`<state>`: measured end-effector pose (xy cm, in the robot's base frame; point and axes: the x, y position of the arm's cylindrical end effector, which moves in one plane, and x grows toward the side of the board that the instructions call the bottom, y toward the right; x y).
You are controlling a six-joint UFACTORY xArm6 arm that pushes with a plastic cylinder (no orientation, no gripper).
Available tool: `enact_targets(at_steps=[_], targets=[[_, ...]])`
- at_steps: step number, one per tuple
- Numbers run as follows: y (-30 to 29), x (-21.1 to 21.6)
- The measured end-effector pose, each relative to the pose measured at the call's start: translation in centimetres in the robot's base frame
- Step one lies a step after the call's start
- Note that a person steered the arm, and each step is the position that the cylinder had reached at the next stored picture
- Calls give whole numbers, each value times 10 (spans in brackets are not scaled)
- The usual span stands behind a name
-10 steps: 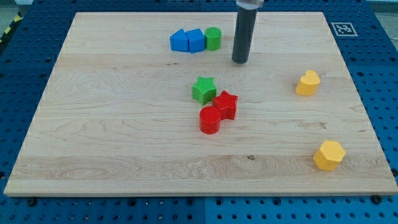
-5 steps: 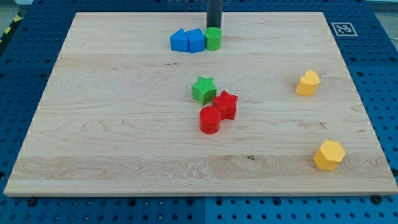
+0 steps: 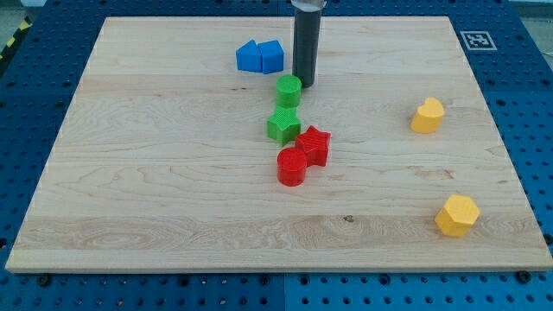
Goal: Move the green blocks to the top left of the green star
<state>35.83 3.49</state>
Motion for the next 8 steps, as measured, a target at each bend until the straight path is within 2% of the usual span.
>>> enact_targets(at_steps=[2,3,5,6,7,8], targets=[[0,39],[0,43],[-12,8],[-36,8],[-33,11],[-29,36]])
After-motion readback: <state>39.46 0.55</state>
